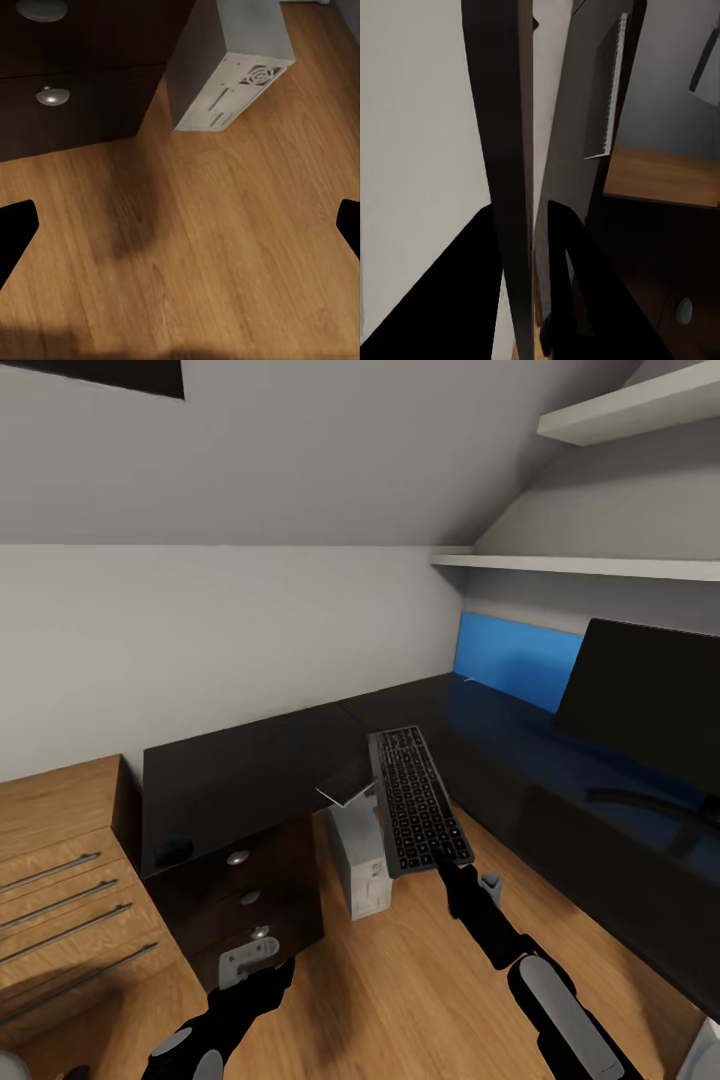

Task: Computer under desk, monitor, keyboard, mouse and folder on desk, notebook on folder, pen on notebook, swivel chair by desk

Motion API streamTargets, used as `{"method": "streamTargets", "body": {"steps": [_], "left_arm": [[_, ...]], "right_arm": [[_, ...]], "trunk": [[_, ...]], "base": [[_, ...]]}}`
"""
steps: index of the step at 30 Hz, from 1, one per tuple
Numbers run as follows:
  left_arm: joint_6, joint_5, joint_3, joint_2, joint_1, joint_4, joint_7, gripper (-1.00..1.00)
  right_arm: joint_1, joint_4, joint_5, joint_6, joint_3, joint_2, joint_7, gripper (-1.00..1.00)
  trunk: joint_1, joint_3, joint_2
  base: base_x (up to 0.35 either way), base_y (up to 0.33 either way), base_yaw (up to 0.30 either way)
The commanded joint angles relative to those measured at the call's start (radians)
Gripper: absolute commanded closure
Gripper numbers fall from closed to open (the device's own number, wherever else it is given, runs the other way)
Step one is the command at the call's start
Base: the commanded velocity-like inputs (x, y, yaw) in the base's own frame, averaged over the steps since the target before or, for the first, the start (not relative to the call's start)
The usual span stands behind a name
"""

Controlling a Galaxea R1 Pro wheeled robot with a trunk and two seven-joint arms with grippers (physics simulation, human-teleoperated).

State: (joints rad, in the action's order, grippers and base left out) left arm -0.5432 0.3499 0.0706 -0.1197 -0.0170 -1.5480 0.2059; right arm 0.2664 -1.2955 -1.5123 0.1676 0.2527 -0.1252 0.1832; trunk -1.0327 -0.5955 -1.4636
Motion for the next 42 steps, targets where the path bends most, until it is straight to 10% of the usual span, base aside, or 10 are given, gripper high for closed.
{"method": "streamTargets", "body": {"steps": [1, 20, 42], "left_arm": [[-0.003, 0.011, 0.001, 0.000, 0.000, -0.001, 0.009, -1.00], [-0.001, 0.011, 0.003, 0.000, 0.000, 0.000, 0.010, -1.00], [-0.001, 0.010, 0.006, -0.002, 0.000, 0.019, 0.010, -1.00]], "right_arm": [[0.000, 0.005, -0.010, -0.023, 0.003, -0.001, 0.002, 1.00], [0.000, 0.057, -0.005, -0.309, 0.006, 0.052, -0.138, 1.00], [0.003, 0.120, -0.008, -0.381, -0.026, 0.054, -0.147, 1.00]], "trunk": [[0.000, -0.001, 0.000], [0.000, -0.001, 0.000], [0.000, -0.001, 0.000]], "base": [[0.000, 0.000, 0.000], [0.000, 0.000, -0.002], [0.000, 0.000, -0.254]]}}
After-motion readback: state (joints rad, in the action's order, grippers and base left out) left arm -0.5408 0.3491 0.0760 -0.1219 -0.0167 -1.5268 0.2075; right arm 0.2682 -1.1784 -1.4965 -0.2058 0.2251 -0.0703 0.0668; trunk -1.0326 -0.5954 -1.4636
